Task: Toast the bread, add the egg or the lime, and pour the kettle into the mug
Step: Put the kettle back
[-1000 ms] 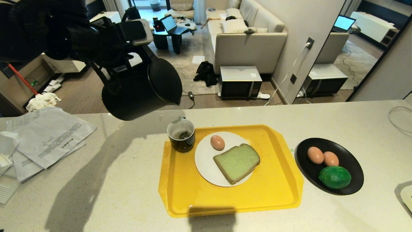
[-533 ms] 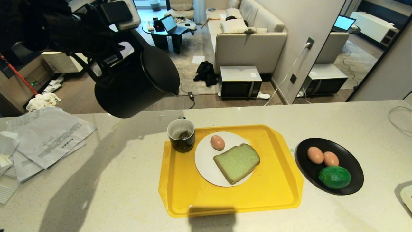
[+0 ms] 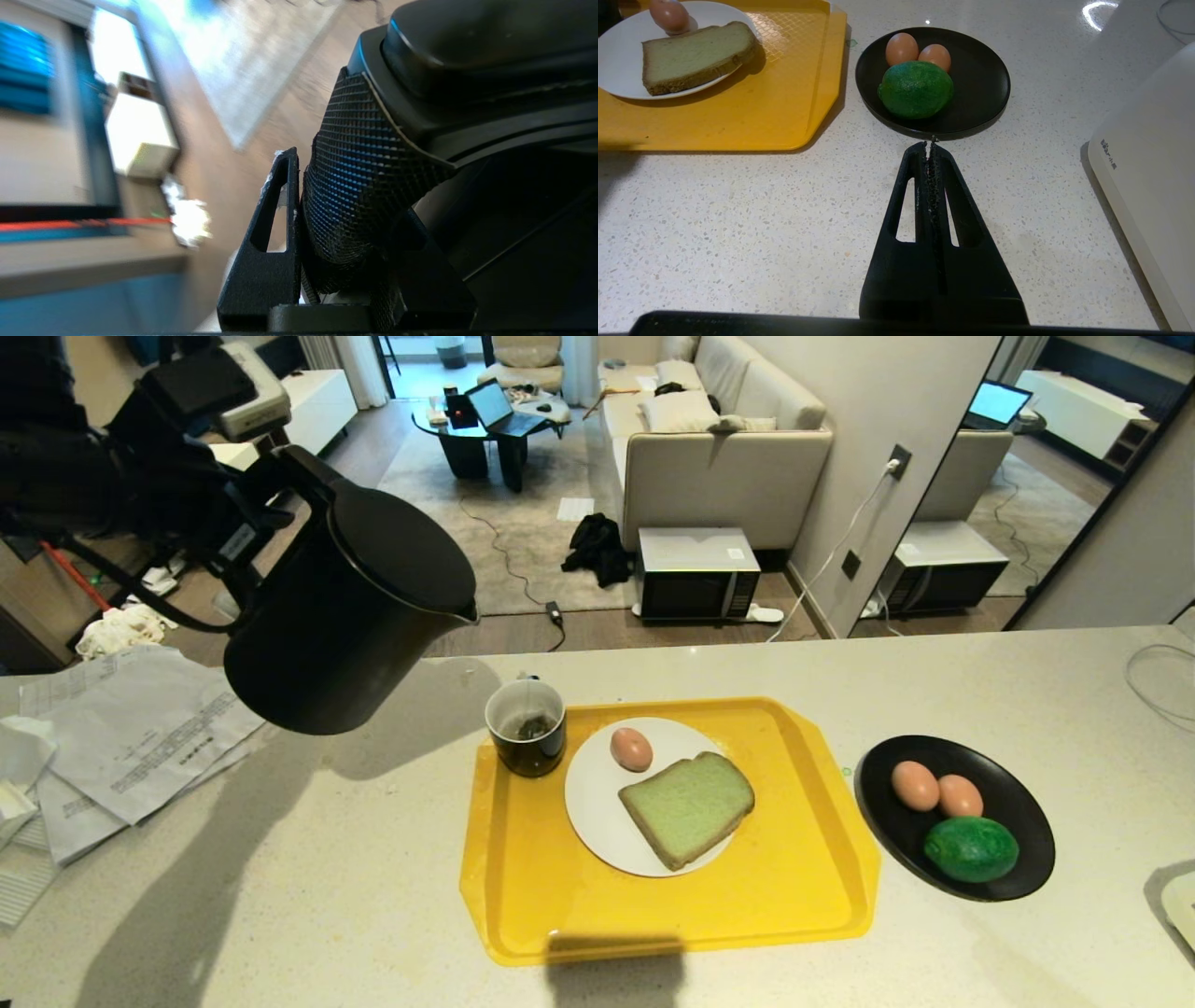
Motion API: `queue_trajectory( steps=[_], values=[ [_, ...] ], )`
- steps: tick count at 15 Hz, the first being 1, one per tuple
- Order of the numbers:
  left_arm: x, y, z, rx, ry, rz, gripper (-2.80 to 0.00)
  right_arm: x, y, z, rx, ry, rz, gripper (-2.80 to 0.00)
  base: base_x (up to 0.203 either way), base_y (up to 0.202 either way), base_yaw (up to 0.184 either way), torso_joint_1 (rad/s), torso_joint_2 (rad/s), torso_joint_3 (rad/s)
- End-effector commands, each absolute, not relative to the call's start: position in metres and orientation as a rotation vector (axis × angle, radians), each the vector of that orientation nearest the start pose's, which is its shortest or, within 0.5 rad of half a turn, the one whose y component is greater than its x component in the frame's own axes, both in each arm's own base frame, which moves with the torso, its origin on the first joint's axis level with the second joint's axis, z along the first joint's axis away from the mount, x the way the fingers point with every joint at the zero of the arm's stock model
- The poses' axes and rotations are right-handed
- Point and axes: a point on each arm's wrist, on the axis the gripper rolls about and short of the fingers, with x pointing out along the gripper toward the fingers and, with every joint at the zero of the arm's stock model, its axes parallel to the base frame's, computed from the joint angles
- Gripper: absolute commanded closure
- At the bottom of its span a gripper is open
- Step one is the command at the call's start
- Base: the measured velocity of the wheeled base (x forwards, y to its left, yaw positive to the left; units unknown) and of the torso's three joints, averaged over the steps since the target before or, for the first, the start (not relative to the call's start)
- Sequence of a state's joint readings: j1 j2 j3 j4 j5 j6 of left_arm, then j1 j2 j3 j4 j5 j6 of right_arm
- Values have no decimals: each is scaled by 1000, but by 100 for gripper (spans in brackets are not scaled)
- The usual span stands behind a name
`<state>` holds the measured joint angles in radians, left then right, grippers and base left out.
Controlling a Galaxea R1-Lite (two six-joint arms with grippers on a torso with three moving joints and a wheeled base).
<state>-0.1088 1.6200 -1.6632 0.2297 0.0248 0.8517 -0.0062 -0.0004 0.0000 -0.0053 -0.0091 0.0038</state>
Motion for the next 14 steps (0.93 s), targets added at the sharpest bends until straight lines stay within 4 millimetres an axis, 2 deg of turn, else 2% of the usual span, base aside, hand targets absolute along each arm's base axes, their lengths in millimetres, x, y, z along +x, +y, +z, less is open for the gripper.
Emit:
queue_trajectory(
  steps=[1,3,6,10,14],
  values=[
    [276,-9,349,838,149,-148,0,-23,0,76,4,-5,-15,0,0,0,0,0,0,0],
    [281,7,330,794,98,-146,0,-23,0,76,3,-6,-15,0,0,0,0,0,0,0],
    [286,20,302,651,-13,-127,0,-23,0,76,5,-6,-15,0,0,0,0,0,0,0],
    [299,25,266,427,-95,-200,0,-23,0,76,4,-6,-15,0,0,0,0,0,0,0],
    [327,27,240,345,-132,-238,0,-23,0,76,3,-5,-15,0,0,0,0,0,0,0]
  ],
)
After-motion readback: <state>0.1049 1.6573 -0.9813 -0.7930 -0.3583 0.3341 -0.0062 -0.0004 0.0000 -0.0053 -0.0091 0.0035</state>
